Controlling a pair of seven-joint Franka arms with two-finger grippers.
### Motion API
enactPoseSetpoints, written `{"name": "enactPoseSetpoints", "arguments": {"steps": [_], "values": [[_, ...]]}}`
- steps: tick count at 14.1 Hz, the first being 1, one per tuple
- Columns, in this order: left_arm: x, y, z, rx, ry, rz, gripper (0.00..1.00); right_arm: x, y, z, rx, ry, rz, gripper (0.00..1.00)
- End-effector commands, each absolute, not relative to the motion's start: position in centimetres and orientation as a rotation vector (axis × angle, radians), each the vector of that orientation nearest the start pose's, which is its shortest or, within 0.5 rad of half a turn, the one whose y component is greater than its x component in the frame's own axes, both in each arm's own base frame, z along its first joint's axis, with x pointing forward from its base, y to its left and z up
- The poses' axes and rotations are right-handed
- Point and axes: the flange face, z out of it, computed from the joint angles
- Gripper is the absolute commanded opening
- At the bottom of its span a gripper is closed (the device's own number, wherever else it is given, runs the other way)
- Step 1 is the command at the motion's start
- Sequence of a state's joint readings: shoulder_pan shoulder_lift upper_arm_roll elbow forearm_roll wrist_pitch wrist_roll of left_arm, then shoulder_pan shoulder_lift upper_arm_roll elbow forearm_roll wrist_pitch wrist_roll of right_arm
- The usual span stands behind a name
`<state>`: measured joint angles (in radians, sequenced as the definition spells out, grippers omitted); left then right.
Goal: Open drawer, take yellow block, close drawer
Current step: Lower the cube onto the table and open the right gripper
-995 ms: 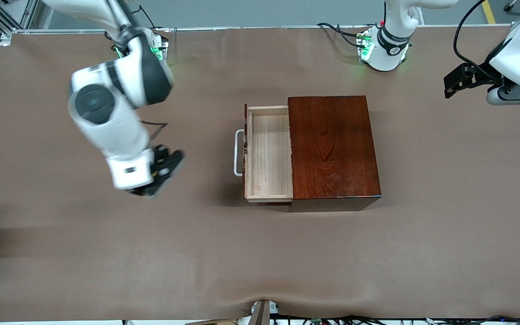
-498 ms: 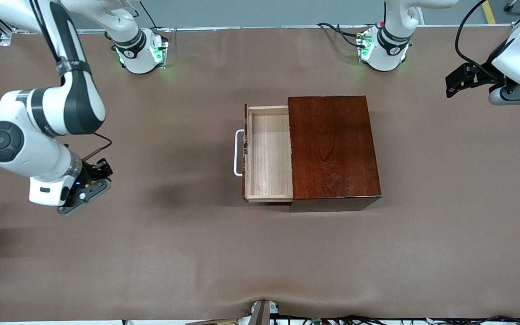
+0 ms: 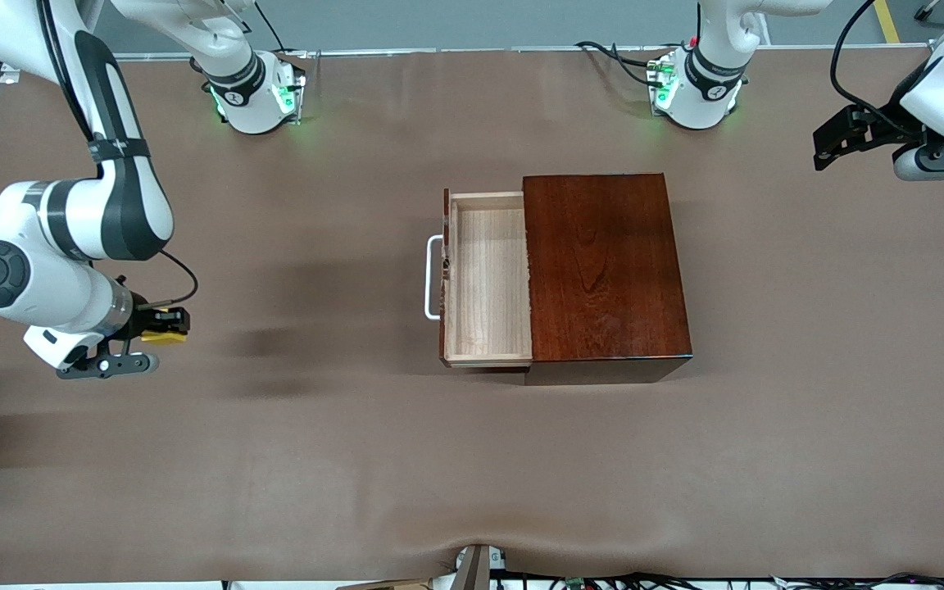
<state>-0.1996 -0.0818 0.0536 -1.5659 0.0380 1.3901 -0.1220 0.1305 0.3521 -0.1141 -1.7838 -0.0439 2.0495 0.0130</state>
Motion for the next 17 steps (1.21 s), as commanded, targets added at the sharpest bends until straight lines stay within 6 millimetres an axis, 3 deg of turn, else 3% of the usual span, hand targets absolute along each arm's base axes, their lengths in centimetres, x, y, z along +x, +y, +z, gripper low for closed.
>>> {"name": "enactPoseSetpoints", "arguments": {"steps": [1, 4, 6, 10, 12, 15, 17], "values": [[49.8, -6.6, 66.3, -3.113, 0.044, 0.145, 1.00, 64.2, -0.9, 31.7, -3.227, 0.180, 0.047, 0.00], [49.8, -6.6, 66.3, -3.113, 0.044, 0.145, 1.00, 64.4, -3.9, 28.4, -3.173, 0.358, 0.017, 0.00], [49.8, -6.7, 66.4, -3.113, 0.046, 0.142, 1.00, 64.3, -3.7, 26.3, -3.105, 0.428, 0.057, 0.00], [49.8, -8.2, 66.6, -3.113, 0.047, 0.132, 1.00, 65.4, -3.5, 22.3, -3.134, 0.261, -0.033, 0.00], [49.7, -10.5, 67.0, -3.109, 0.008, 0.112, 1.00, 65.6, -2.9, 21.9, -3.141, 0.221, -0.048, 0.00], [49.8, -14.1, 66.6, -3.099, -0.053, 0.113, 1.00, 65.9, -2.8, 19.7, -3.141, 0.225, -0.039, 0.00], [49.7, -15.4, 66.4, -3.095, -0.082, 0.115, 1.00, 65.9, -2.7, 18.7, -3.143, 0.220, -0.046, 0.00]]}}
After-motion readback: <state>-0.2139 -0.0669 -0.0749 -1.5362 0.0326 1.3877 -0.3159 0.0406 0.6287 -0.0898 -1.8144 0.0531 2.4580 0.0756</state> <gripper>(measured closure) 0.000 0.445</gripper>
